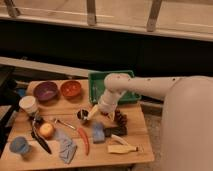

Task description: Wipe tray with sponge

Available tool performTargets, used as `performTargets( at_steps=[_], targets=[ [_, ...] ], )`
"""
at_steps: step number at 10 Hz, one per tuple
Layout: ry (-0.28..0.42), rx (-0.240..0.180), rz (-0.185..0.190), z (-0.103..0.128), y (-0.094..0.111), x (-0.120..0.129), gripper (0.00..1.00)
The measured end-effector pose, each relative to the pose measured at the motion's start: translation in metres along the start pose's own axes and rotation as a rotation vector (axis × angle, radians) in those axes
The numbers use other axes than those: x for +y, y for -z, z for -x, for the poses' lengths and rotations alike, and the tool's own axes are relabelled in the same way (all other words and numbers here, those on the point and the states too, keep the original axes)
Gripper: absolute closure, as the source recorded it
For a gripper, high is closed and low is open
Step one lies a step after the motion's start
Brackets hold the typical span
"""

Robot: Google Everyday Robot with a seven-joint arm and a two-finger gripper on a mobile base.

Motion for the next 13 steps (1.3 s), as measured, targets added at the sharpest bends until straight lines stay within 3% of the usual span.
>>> performTargets(
  at_steps=[3, 7, 13],
  targets=[
    [0.003, 0.013, 0.032, 0.006, -0.013, -0.007, 0.2],
    [0.017, 0.064, 0.067, 0.006, -0.034, -0.009, 0.23],
    [0.074, 0.091, 0.073, -0.002, -0.049, 0.002, 0.82]
  ],
)
